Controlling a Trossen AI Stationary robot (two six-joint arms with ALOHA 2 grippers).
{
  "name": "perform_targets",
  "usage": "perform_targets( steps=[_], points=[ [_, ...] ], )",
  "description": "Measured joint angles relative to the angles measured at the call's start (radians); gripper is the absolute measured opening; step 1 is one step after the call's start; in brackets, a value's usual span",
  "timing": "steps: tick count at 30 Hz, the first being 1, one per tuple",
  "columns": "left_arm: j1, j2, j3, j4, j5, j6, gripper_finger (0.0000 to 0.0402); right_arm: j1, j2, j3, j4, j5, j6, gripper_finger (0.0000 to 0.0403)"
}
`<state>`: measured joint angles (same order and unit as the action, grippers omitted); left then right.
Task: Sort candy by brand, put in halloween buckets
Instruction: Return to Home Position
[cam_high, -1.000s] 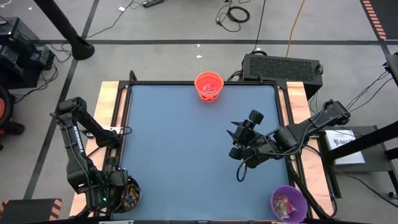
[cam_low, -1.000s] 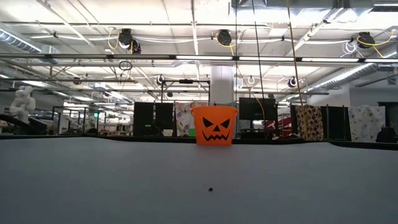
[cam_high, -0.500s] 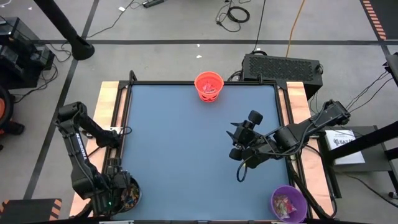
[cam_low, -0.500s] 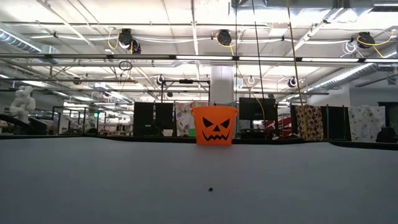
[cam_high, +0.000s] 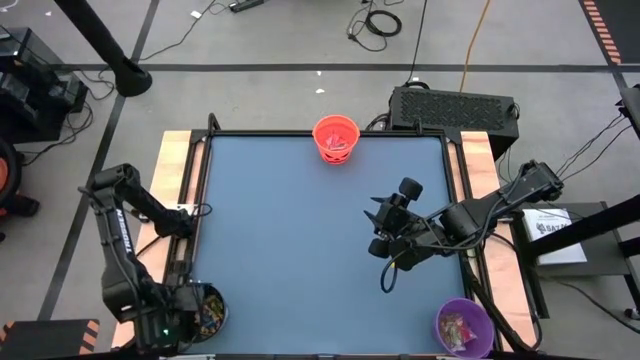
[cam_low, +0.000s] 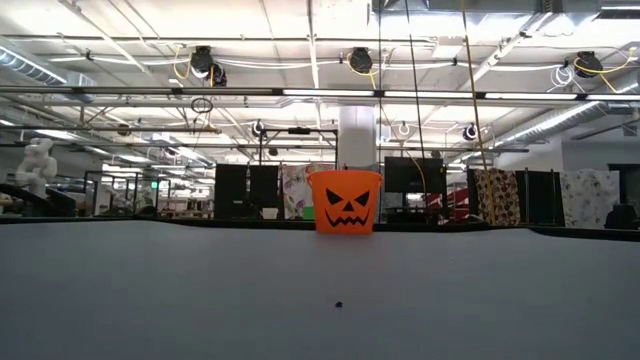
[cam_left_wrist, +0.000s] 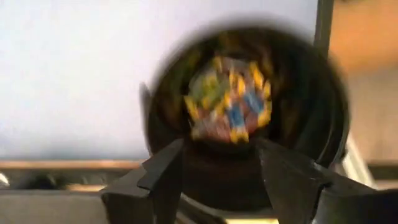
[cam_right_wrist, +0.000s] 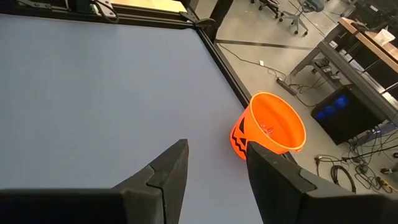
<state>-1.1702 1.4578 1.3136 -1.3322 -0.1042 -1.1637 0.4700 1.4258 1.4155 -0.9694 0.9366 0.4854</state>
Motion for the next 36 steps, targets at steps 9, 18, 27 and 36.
perform_targets(
  steps=[9, 18, 27, 36],
  points=[
    [0.077, -0.019, 0.188, -0.069, -0.530, 0.363, 0.0185, 0.000, 0.000, 0.000, 0.028, 0.000, -0.149, 0.0155],
    [0.281, -0.194, 0.273, 0.005, -1.097, 0.793, 0.0047, 0.005, -0.042, -0.003, 0.085, -0.223, -0.441, 0.0154],
    [0.322, -0.412, 0.078, 0.075, -1.287, 0.656, 0.0011, 0.015, -0.248, -0.359, 0.397, -0.304, -0.503, 0.0087],
    [0.394, -0.450, -0.220, 0.458, -1.178, 0.596, 0.0012, -0.094, -0.538, -0.700, 0.821, -0.554, -0.602, 0.0008]
  ],
)
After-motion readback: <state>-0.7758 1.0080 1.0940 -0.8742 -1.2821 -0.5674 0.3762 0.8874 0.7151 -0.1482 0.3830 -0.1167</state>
